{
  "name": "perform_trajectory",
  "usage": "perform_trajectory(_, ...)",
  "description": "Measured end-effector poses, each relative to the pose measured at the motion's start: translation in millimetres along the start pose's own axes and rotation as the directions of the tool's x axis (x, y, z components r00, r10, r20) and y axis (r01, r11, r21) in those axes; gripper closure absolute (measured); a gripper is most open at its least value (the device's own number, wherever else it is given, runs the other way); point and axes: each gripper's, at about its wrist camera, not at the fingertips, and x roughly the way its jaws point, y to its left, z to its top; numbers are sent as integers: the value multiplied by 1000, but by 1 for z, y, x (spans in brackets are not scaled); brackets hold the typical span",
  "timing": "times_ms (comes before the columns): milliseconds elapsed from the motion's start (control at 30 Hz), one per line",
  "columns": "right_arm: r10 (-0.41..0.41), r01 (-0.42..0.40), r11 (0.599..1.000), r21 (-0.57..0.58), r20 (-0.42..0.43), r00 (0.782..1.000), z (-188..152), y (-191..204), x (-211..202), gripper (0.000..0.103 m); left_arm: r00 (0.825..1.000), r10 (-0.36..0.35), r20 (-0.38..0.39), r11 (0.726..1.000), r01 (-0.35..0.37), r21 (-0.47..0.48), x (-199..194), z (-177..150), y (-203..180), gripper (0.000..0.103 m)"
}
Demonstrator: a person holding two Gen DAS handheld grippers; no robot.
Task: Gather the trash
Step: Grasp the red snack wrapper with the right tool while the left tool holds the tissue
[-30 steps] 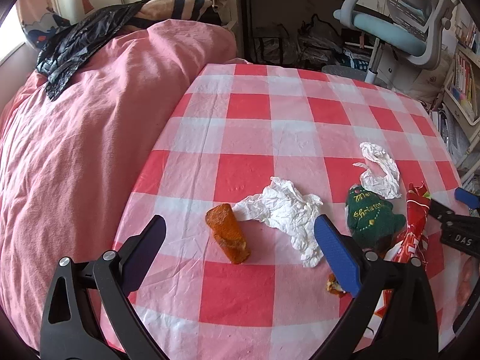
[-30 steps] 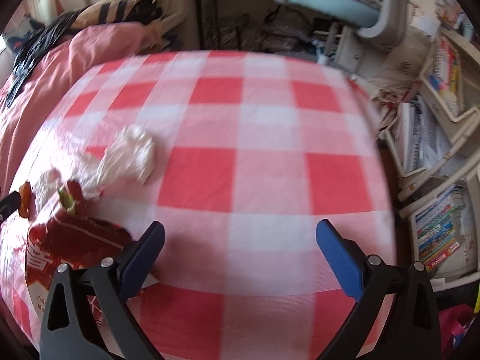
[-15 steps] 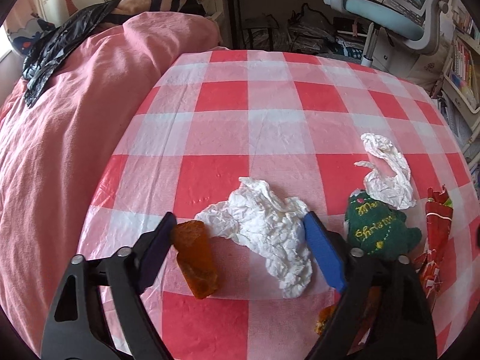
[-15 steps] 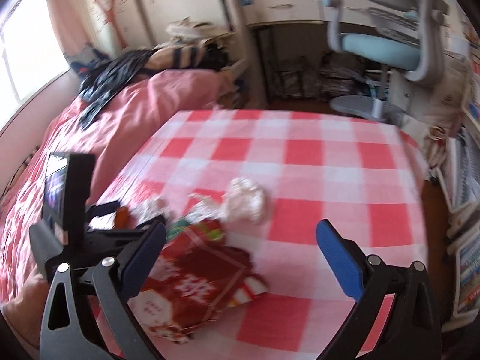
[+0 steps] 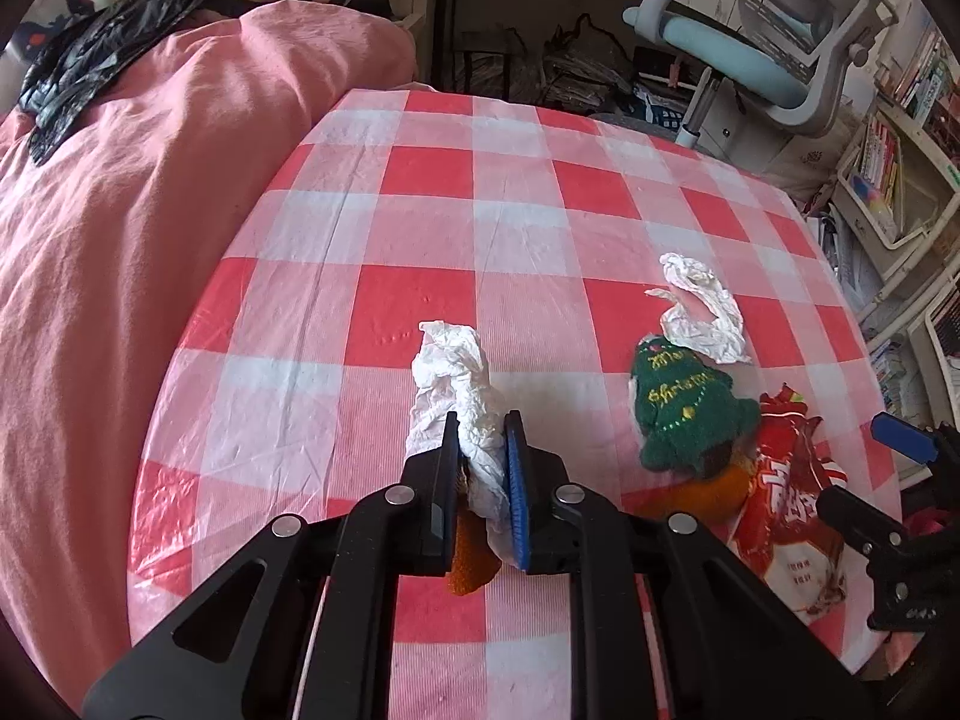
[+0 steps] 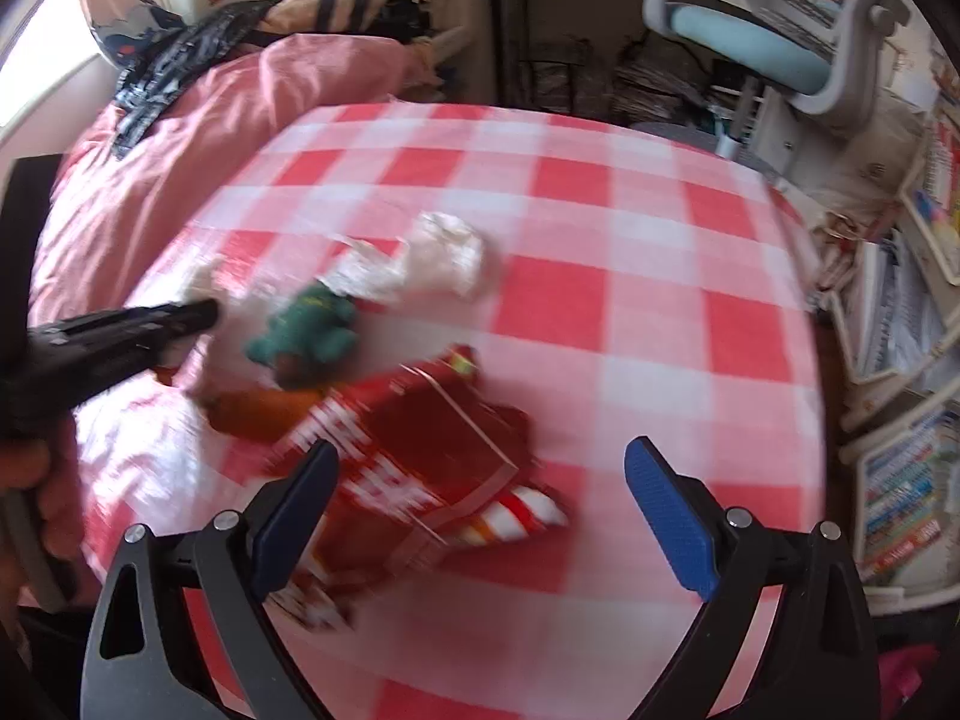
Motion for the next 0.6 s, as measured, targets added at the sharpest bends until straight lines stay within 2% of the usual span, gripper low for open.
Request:
perform_trajectory(67, 19, -19, 998, 57, -3, 1000, -8, -10, -5, 11, 1000, -23, 10, 1000, 23, -8, -12, -6, 4, 90)
perform_trajectory(167, 140, -137, 974, 179, -6, 990, -21, -17, -9, 11, 998, -56, 37, 998, 56, -16, -33, -15, 8, 90)
perform_trajectory(267, 309, -300, 902, 310, 20, 951, -36, -16, -7, 13, 993, -92, 72, 995, 94, -29, -53, -22, 13, 90)
perform_trajectory(367, 417, -407, 826, 391, 62, 907, -45, -9, -2, 17, 989, -116, 88, 991, 121, -51, -66, -27, 21, 90)
perform_trajectory(533, 443, -437, 800, 411, 87, 892, -38, 4, 4, 21, 984, -148, 100, 982, 158, -101, -78, -34, 29, 90)
perform_trajectory(600, 456, -455, 775, 439, 111, 883, -35, 2, 8, 25, 983, -150, 104, 983, 159, -87, -79, -34, 27, 90)
